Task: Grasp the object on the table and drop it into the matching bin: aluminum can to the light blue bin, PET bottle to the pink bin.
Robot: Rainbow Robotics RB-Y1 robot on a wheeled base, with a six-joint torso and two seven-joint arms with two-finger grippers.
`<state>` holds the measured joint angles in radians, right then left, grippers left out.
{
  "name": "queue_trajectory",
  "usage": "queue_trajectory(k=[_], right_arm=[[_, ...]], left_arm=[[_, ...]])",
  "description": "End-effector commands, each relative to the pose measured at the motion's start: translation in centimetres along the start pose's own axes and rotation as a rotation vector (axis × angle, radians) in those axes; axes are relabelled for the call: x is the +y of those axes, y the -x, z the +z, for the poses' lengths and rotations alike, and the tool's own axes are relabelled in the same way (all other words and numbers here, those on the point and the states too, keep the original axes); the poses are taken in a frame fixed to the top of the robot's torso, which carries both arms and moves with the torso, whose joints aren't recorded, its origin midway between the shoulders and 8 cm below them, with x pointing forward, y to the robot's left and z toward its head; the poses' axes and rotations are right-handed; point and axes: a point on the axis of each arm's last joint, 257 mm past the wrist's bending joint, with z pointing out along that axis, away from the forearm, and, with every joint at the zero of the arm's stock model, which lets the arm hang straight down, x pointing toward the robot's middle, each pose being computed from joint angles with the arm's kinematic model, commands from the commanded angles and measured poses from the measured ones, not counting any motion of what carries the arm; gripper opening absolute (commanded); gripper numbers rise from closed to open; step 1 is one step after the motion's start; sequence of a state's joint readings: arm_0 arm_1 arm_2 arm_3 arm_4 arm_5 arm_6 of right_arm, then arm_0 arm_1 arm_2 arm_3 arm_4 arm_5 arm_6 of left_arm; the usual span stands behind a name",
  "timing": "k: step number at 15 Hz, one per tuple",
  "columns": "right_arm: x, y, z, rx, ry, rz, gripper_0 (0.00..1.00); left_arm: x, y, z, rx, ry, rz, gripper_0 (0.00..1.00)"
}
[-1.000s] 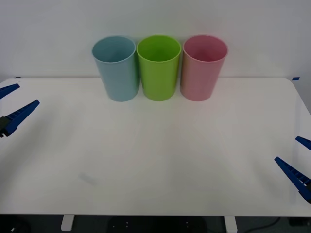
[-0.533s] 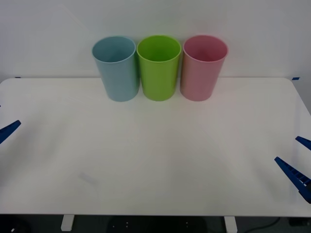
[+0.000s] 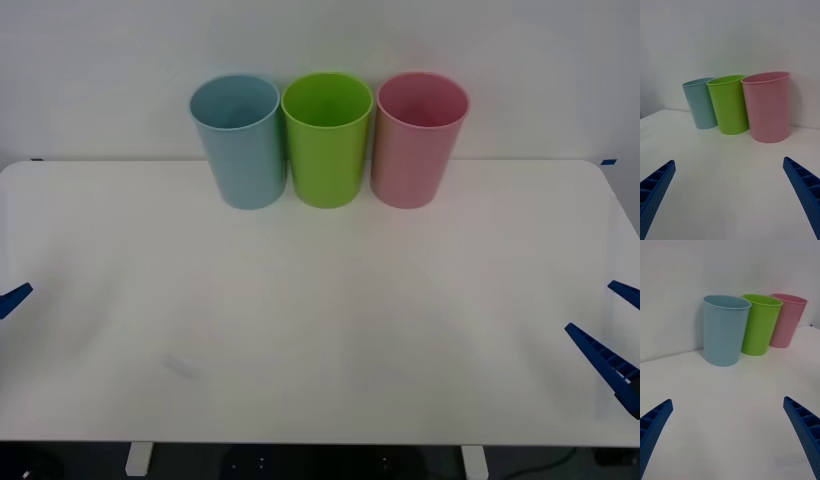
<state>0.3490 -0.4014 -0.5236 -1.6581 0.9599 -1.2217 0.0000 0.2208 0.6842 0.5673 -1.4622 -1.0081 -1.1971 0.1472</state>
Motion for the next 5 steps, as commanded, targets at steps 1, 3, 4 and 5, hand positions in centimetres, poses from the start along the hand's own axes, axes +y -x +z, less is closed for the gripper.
queue_trajectory(k=[1,3,4,5], right_arm=[[0.00,0.00,0.00,0.000,0.000,0.000,1.00],[0.00,0.00,0.00,0.000,0.000,0.000,1.00],[0.00,0.00,0.00,0.000,0.000,0.000,1.00],[0.00,0.00,0.00,0.000,0.000,0.000,1.00]], left_arm=[[-0.53,-0.65,0.34,0.010,-0.014,-0.011,1.00],[-0.53,-0.65,0.34,0.010,-0.014,-0.011,1.00],[-0.53,-0.65,0.34,0.010,-0.014,-0.011,1.00],[-0.53,-0.65,0.34,0.010,-0.014,-0.011,1.00]])
